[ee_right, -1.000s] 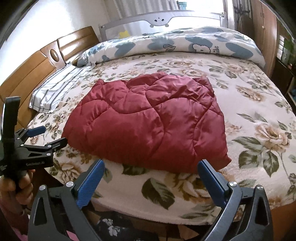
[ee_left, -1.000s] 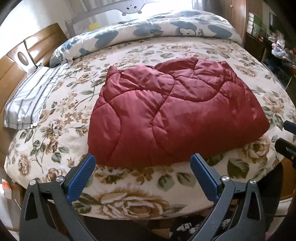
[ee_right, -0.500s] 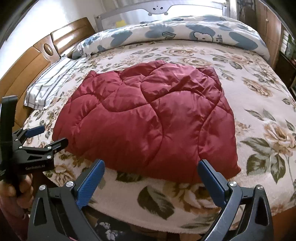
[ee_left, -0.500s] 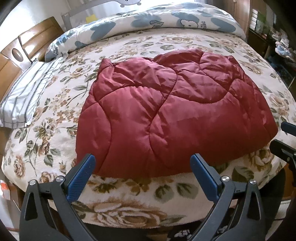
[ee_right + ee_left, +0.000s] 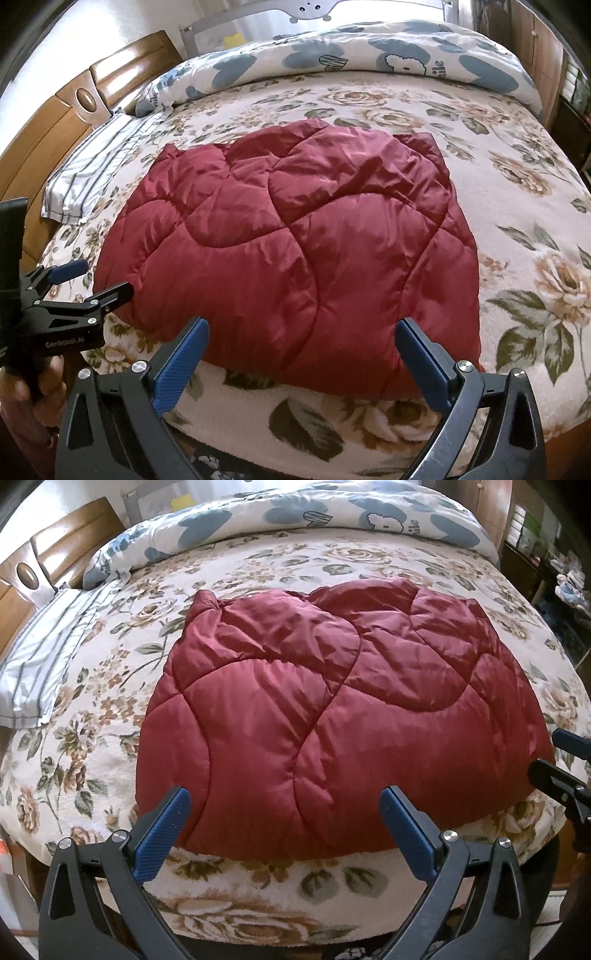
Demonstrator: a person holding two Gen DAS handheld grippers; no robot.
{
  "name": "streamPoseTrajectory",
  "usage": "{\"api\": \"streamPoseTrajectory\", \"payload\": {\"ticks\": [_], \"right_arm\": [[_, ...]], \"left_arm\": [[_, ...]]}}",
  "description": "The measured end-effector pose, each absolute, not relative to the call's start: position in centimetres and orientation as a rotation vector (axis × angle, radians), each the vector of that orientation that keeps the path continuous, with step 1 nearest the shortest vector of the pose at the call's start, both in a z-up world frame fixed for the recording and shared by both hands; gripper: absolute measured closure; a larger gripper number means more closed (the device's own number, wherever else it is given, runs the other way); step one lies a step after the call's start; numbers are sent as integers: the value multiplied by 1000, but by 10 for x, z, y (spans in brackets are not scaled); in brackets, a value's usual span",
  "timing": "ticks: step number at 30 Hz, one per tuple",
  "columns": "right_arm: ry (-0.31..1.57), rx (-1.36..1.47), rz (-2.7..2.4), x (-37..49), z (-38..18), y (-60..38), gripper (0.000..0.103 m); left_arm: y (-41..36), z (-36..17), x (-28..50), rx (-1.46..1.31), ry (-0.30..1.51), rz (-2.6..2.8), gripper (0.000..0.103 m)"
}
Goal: Fold large clothes
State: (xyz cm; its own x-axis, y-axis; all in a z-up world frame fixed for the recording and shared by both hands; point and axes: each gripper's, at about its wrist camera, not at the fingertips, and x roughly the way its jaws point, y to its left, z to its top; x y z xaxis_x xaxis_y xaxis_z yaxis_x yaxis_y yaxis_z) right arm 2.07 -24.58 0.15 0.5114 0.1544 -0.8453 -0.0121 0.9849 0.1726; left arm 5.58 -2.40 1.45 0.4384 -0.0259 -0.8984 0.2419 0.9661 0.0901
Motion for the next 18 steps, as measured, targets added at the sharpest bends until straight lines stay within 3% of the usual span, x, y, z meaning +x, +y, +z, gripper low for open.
{"api": "streamPoseTrajectory", "payload": {"ticks": [18], "right_arm": [[1062,161,88,46,3,-256,2]], "left_arm": [[-27,16,78,218,1130,-156,0]]}}
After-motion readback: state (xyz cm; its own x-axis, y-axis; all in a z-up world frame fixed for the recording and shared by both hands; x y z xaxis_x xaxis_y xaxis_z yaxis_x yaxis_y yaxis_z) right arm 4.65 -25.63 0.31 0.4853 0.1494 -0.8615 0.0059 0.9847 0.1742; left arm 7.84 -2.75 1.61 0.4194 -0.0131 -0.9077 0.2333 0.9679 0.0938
